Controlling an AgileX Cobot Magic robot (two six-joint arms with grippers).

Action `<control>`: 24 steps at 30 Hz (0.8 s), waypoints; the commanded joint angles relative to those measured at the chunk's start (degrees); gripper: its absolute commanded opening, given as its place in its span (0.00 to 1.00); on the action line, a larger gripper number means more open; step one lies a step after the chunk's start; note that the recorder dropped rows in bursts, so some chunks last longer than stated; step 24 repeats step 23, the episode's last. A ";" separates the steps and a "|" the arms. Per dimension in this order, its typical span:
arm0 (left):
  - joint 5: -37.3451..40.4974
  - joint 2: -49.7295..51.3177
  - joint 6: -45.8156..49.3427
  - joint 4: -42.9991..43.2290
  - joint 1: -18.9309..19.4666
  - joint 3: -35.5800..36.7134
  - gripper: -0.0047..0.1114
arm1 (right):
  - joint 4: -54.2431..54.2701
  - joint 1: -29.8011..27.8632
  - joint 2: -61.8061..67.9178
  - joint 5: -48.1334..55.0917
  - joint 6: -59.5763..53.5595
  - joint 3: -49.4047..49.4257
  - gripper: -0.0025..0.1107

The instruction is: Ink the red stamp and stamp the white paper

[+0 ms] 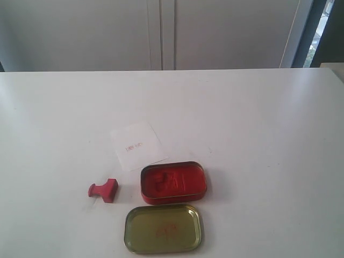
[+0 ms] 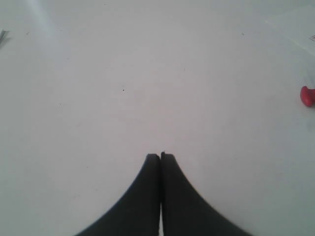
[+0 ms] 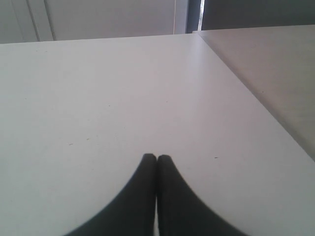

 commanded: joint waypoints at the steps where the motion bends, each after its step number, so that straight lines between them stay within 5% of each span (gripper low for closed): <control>1: 0.03 -0.26 -0.18 -0.14 0.08 0.36 0.04 | -0.10 0.24 -0.25 -0.84 0.00 0.27 0.02; 24: 0.14 -0.26 -0.18 -0.14 0.08 0.36 0.04 | -0.26 0.24 -0.25 -0.84 2.26 0.27 0.02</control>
